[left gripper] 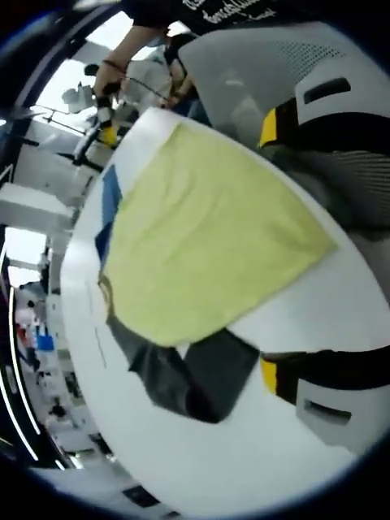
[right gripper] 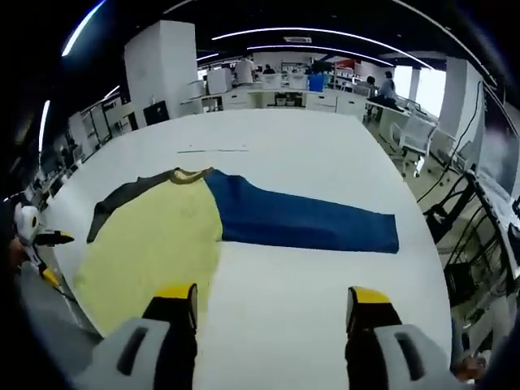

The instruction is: Fold the garment on the visible template until the final outline fits inside the template.

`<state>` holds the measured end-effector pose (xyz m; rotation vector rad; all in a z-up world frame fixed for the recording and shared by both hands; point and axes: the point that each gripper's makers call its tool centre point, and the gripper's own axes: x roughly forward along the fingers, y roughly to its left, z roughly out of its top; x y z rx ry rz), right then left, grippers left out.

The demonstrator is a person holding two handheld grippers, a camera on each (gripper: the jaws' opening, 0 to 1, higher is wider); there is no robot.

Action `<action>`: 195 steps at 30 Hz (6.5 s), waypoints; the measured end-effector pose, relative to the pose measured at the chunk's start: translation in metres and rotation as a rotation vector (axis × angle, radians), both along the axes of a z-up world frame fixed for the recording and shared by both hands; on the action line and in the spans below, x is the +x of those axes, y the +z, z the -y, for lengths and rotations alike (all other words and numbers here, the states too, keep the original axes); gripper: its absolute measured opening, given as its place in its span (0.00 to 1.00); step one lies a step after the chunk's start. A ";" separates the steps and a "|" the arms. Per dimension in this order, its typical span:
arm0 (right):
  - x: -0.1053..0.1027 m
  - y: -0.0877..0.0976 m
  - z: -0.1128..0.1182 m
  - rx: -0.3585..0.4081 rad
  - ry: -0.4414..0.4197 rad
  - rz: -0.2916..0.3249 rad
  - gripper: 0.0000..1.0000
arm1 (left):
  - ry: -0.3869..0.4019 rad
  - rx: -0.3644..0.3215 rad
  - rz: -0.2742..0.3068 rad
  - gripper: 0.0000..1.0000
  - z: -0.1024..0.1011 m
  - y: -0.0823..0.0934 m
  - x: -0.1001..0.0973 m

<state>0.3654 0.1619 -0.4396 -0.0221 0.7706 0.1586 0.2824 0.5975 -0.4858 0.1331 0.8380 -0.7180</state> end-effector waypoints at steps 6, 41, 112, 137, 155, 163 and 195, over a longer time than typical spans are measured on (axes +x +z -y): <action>0.029 0.000 0.042 0.010 -0.105 0.041 0.62 | -0.010 0.037 0.001 0.99 -0.003 -0.003 0.002; 0.111 -0.104 0.193 -0.025 -0.354 -0.094 0.16 | 0.022 0.032 0.065 0.97 0.004 0.008 0.024; 0.084 -0.044 0.102 -0.028 -0.227 -0.171 0.00 | 0.022 -0.014 0.147 0.99 -0.007 0.034 0.030; 0.091 -0.022 -0.004 -0.025 -0.012 -0.173 0.00 | 0.042 -0.050 0.128 0.99 -0.010 0.028 0.020; 0.109 -0.010 -0.055 0.001 0.085 -0.134 0.00 | 0.040 -0.069 0.129 0.97 -0.004 0.030 0.016; 0.116 -0.008 -0.088 0.022 0.141 -0.122 0.00 | 0.030 -0.077 0.118 0.97 0.002 0.028 0.015; 0.118 -0.003 -0.173 0.041 0.284 -0.074 0.00 | 0.013 -0.080 0.091 0.96 0.004 0.022 0.009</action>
